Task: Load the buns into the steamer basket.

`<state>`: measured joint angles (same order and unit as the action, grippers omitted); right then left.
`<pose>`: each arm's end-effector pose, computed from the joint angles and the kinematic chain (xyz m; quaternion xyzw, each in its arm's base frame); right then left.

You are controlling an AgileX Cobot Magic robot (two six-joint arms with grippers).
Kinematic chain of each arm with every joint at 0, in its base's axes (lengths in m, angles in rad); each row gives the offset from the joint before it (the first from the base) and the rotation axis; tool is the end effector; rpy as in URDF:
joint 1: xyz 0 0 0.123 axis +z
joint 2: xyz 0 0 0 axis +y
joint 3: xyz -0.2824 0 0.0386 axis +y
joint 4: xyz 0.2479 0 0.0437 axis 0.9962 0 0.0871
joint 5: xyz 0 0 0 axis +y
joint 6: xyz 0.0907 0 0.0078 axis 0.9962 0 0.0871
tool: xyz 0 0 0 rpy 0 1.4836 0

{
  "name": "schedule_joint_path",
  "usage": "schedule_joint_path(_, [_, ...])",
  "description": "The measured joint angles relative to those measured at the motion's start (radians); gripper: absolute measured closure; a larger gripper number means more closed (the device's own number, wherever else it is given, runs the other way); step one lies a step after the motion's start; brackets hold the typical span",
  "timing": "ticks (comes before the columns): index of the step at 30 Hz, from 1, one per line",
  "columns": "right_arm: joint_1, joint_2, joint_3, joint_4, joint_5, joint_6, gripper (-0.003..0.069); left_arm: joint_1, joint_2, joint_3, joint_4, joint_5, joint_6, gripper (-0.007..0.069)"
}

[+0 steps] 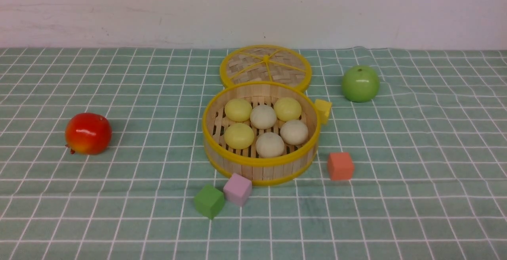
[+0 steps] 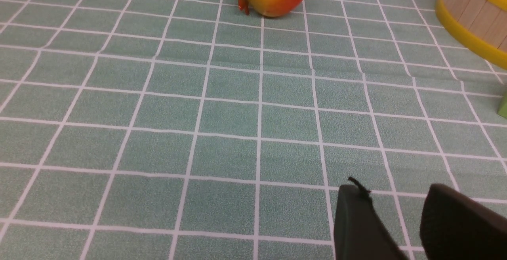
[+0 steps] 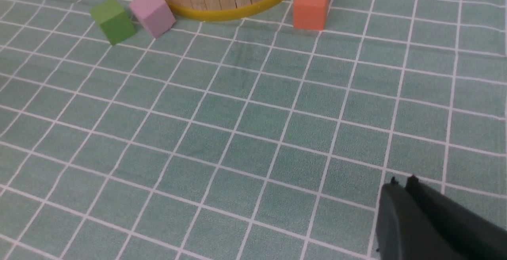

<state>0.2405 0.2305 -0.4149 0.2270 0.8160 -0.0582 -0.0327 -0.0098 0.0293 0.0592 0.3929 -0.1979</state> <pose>0.0420 0.0257 0.2679 -0.1020 0.8600 0.1539 0.4758 0.0522 0.0004 0.1685 -0.0514 0.8104 -0.0421 0.5821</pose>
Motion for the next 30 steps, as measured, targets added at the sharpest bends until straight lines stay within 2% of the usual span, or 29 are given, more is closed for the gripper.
schedule_joint_path(11, [0.000,-0.012,0.000,-0.007,0.000,0.000,0.0645,0.000,0.000,0.000,0.000,0.000,0.000,0.0386])
schedule_joint_path(15, [-0.011,-0.063,0.002,-0.114,-0.023,0.018,0.0645,0.000,0.000,0.000,0.000,0.000,0.000,0.0386])
schedule_joint_path(17, [-0.037,-0.094,0.017,-0.168,-0.047,0.053,0.0643,0.000,0.000,0.000,0.000,0.000,0.000,0.0386])
schedule_joint_path(20, [-0.126,-0.160,0.077,-0.250,-0.133,0.132,0.0638,0.000,0.000,0.000,0.000,0.000,0.000,0.0386])
schedule_joint_path(24, [-0.216,-0.207,0.166,-0.274,-0.220,0.153,0.0636,0.000,0.000,0.000,0.000,0.000,0.000,0.0386])
schedule_joint_path(30, [-0.238,-0.241,0.340,-0.343,-0.345,0.154,0.0627,0.000,0.000,0.000,0.000,0.000,0.000,0.0386])
